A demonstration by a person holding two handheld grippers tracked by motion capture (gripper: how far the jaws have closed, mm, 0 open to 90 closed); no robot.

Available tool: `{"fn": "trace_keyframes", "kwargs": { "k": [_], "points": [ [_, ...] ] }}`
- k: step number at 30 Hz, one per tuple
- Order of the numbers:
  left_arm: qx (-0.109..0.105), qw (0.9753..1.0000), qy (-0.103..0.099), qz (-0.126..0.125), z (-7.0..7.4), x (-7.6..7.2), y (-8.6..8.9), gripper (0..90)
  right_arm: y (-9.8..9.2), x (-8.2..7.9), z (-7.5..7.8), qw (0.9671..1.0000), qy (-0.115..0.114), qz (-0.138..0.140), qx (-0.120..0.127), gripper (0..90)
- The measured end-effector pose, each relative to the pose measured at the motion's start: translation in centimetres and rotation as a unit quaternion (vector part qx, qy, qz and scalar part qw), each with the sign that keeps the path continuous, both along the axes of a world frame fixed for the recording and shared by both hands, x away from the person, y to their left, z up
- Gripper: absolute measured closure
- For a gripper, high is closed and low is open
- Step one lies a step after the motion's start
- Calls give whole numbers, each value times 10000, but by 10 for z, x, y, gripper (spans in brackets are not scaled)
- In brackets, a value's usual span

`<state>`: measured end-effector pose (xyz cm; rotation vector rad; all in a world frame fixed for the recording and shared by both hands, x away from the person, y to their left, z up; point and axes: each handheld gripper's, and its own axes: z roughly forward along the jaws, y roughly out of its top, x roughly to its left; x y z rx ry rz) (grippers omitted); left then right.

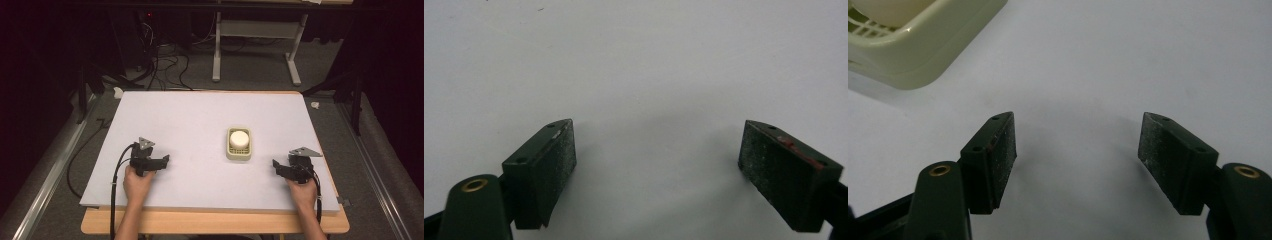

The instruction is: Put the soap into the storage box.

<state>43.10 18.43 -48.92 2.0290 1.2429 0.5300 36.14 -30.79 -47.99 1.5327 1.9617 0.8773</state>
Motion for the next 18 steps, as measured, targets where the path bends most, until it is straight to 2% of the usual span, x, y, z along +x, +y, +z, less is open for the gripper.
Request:
{"fn": "trace_keyframes", "kwargs": {
  "k": [2,5,18],
  "points": [
    [0,10000,-1,0,0,0,0,158,2,2,-1,9999,142,14,-79,307],
    [1,10000,-1,0,0,0,0,158,3,2,-2,9998,136,22,-156,298],
    [-1,10000,-1,-2,0,0,0,158,3,3,-2,9998,122,45,-138,292]
  ]
}}
